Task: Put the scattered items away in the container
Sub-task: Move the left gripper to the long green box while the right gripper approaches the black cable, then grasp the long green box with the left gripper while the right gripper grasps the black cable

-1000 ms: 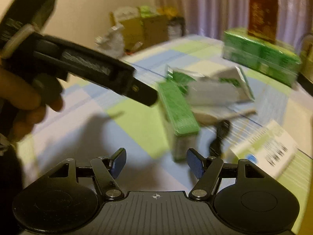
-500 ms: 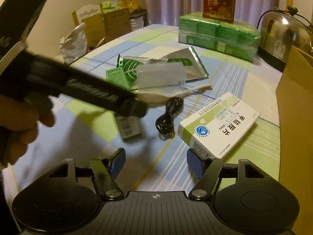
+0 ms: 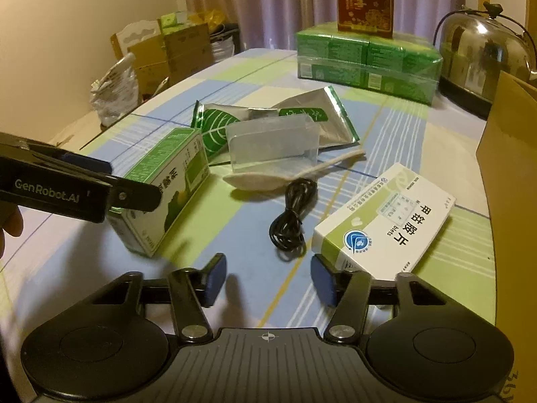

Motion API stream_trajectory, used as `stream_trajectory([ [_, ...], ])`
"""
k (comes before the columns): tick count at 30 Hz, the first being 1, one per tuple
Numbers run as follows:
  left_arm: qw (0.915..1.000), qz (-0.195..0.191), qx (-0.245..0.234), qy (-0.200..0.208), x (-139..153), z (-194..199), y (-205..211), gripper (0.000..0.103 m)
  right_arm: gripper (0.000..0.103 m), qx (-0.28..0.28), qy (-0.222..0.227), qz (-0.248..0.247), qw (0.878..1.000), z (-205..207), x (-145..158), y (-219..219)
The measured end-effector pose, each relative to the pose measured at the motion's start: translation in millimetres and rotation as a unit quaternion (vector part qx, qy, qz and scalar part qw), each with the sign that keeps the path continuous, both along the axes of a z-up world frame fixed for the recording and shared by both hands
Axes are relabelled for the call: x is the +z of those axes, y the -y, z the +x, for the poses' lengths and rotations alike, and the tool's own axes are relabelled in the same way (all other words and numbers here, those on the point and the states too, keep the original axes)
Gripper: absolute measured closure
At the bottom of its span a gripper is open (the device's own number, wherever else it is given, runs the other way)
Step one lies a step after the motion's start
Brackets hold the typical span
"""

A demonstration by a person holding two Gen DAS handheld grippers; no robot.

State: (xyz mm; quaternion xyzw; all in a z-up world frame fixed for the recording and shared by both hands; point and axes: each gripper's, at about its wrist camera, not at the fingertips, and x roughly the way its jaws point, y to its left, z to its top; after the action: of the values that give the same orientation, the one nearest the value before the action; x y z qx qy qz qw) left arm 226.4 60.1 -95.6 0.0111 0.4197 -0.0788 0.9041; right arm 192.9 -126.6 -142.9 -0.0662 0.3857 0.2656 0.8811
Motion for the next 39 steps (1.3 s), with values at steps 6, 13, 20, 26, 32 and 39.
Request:
stream_trajectory([
  [6, 0.9996, 0.009, -0.027, 0.005, -1.2, 8.1, 9.6, 0.060, 0.055, -0.023, 0.009, -0.002, 1.000, 11.6, -5.9, -1.8],
  [13, 0.9996, -0.001, -0.029, 0.003, -2.8, 4.4, 5.9, 0.060, 0.061, -0.041, 0.016, 0.017, 0.999, 32.9, -9.7, -11.2],
  [20, 0.9997, -0.007, -0.024, -0.005, -6.9, 6.1, 6.8, 0.072, 0.087, -0.054, 0.010, 0.005, 0.998, 36.3, -6.7, -8.2],
  [26, 0.9993, -0.011, -0.032, -0.012, -2.6, -14.4, 14.4, 0.078, 0.089, -0.054, -0.023, -0.013, 0.998, 3.0, 1.8, 3.5],
  [32, 0.9975, -0.014, -0.066, -0.022, -1.9, -49.0, 31.0, 0.078, 0.089, -0.077, -0.047, -0.013, 0.996, -42.1, 4.6, 26.2],
  [39, 0.9967, 0.001, -0.076, -0.030, -0.6, -50.8, 42.8, 0.075, 0.087, -0.081, -0.022, -0.016, 0.996, -52.9, 5.5, 33.6],
])
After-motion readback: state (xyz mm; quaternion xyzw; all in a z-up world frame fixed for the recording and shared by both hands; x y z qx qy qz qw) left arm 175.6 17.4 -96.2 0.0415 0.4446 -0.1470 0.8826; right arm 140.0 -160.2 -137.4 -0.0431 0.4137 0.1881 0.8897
